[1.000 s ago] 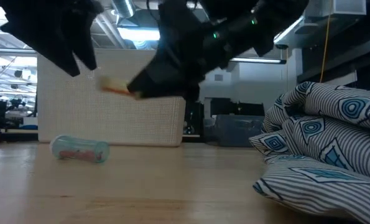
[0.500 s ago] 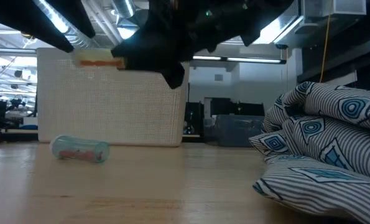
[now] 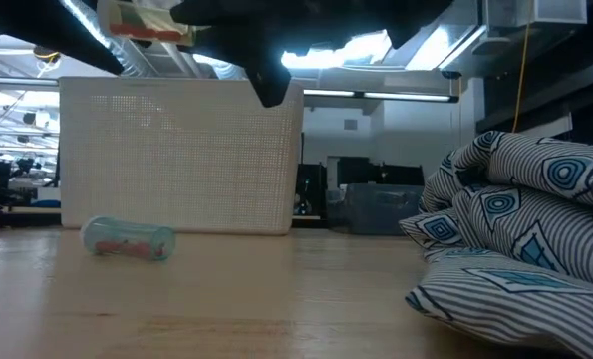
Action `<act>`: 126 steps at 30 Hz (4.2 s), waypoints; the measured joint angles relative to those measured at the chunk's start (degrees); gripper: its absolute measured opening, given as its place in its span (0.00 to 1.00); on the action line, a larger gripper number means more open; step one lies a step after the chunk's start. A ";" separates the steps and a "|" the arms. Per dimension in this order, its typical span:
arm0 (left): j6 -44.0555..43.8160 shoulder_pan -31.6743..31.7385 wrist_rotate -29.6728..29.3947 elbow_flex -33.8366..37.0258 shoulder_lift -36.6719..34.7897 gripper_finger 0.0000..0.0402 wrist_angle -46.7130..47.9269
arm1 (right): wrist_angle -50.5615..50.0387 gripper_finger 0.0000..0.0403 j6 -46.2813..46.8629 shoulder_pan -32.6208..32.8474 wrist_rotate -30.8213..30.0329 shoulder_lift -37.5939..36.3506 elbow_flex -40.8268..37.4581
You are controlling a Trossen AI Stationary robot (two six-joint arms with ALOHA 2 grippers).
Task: Pick & place medical supplies in basket/bin
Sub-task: Put the yellow pill bottle into the orange bin
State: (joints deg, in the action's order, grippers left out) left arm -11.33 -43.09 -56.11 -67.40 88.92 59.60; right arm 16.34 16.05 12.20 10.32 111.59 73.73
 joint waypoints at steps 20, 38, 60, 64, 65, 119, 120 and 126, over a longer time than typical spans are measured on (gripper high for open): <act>11.26 -4.79 -6.00 -0.05 0.00 0.49 -15.05 | 0.34 0.27 -0.24 -0.12 -0.23 0.02 -0.07; 7.44 -4.44 -8.30 -0.05 0.00 0.49 -7.45 | -0.10 0.26 -1.53 -0.10 2.79 0.09 3.21; -0.08 -7.24 -11.17 -0.04 0.00 0.41 -5.32 | -0.51 0.27 -1.43 -0.08 2.81 0.09 3.21; -0.08 -7.06 -10.64 -0.05 0.00 0.36 -5.17 | -0.50 0.27 -1.35 -0.12 3.57 0.09 3.21; -0.14 -7.06 -10.32 -0.04 0.00 0.36 -5.16 | -0.51 0.27 -1.33 -0.12 3.90 0.09 3.21; 1.97 -8.50 -13.14 -0.04 0.00 0.38 -8.86 | 0.06 0.27 -1.38 -0.10 5.82 0.09 3.21; 1.99 -8.50 -13.14 -0.04 0.00 0.37 -8.86 | 0.04 0.27 -1.40 -0.10 5.82 0.09 3.21; 1.64 -8.50 -12.66 -0.04 0.00 0.31 -9.26 | -0.09 0.27 -1.46 -0.10 5.82 0.09 3.21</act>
State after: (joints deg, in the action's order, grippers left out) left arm -9.69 -51.59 -68.77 -67.44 88.92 50.34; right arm 16.25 14.59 12.10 16.14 111.68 76.95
